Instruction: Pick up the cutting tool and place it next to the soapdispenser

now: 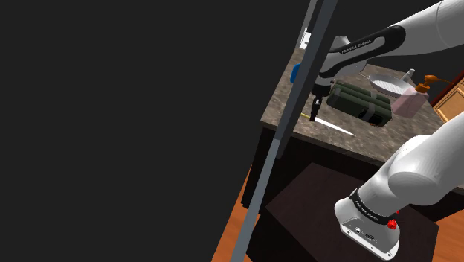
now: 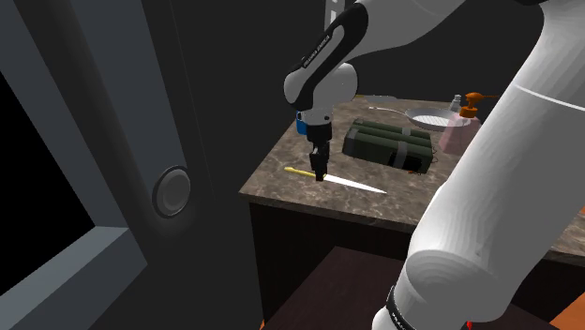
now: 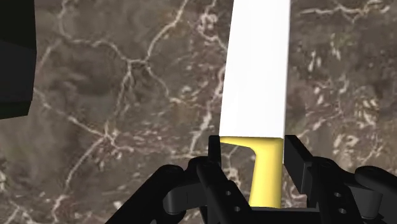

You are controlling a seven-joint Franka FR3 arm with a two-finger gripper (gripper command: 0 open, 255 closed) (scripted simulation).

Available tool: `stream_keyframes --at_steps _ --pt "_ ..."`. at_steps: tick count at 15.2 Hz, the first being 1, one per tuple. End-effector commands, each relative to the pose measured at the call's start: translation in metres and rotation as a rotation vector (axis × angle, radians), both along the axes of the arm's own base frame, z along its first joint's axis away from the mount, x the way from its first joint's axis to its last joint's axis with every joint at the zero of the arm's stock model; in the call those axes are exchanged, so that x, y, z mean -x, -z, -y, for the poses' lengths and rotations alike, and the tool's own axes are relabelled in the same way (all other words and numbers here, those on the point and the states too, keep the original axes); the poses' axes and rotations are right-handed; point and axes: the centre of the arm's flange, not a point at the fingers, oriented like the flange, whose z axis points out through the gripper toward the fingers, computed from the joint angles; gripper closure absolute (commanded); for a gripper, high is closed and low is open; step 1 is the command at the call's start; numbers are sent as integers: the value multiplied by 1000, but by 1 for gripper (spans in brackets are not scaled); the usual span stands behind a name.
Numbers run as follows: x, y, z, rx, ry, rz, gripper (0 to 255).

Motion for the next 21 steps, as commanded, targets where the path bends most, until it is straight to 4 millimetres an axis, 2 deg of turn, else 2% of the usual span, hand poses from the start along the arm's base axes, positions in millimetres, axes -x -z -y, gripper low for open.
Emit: stream_keyframes --at_steps 1,4,21 --pt "1 4 -3 -5 -3 -10 255" --pt "1 4 -1 -5 -3 -10 255" --pt "1 -86 -1 -5 -3 -10 255"
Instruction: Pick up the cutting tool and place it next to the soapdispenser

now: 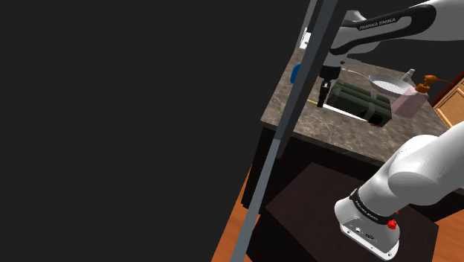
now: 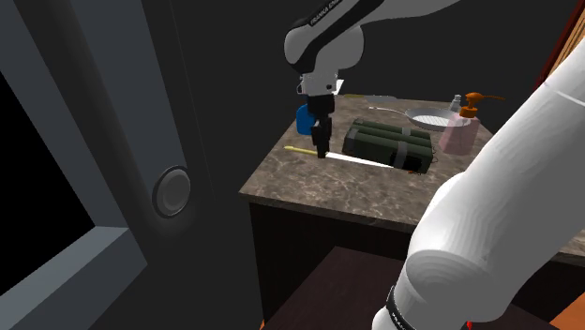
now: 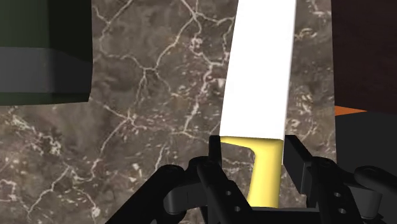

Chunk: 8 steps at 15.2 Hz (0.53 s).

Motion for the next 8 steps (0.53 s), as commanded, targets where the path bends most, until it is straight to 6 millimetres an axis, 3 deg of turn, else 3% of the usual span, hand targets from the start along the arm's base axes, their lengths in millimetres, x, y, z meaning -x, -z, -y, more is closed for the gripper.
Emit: stream_keyframes --at_steps 1,8 --pt "0 -9 0 0 0 -1 255" --pt "0 -46 0 0 0 -1 255"
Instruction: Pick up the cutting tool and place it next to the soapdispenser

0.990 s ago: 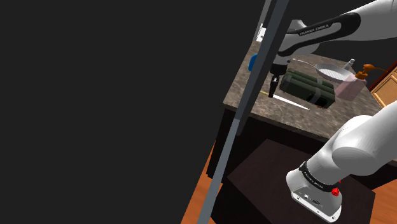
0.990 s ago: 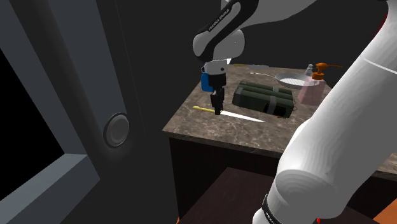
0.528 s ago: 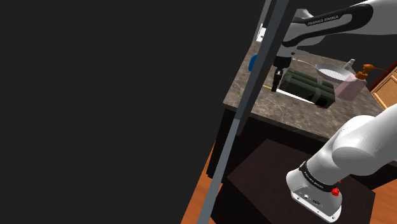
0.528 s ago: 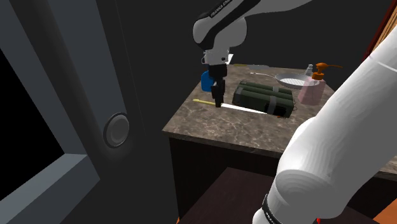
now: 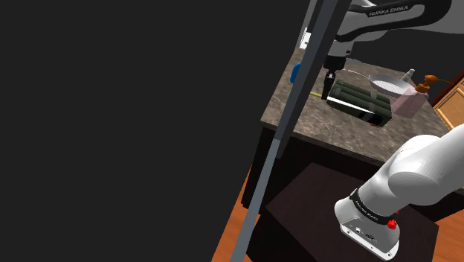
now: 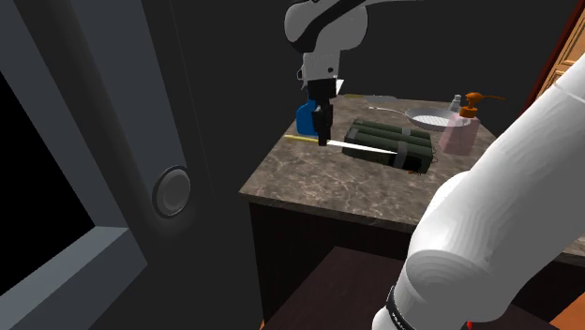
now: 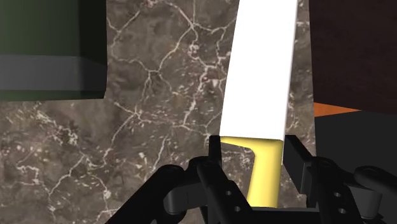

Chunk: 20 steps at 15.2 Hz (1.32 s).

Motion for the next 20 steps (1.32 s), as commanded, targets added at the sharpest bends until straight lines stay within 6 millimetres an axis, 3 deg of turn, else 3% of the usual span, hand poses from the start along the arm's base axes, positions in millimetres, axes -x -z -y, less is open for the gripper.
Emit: stream_keyframes --at_steps 1,20 --pt "-1 -11 0 0 0 0 255" --pt "-1 -112 0 0 0 0 255"
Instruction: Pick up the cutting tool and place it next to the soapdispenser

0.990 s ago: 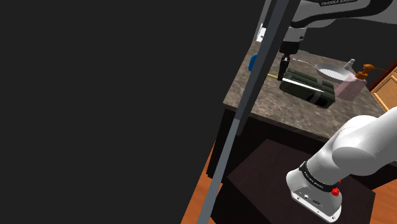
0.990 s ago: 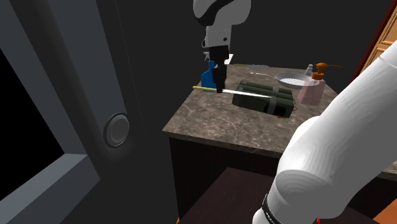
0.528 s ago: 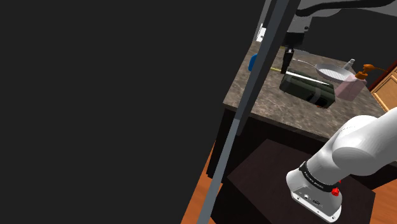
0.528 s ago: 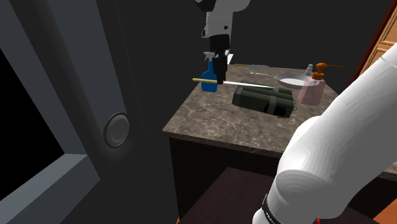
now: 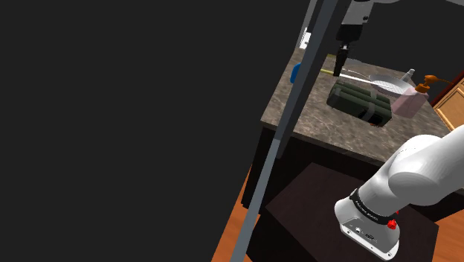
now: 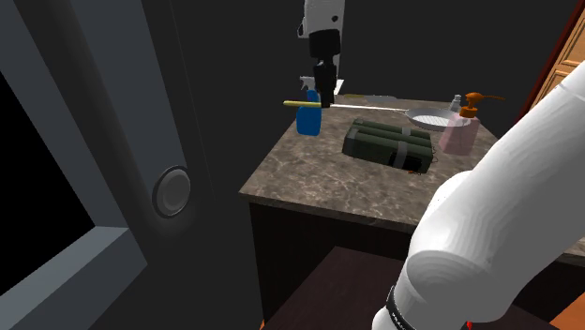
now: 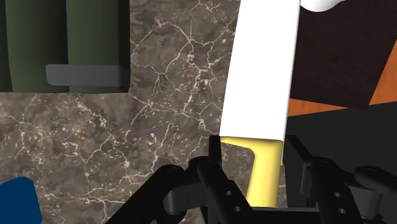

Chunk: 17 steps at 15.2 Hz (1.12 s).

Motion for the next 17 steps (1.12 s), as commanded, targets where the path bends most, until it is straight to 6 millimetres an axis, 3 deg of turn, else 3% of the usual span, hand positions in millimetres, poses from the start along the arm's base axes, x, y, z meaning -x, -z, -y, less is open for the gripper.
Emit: stream_keyframes --at_steps 1,11,17 --pt "0 -11 -1 0 0 0 255" --pt "0 -60 -1 0 0 0 255" --pt "67 -60 41 0 0 0 255"
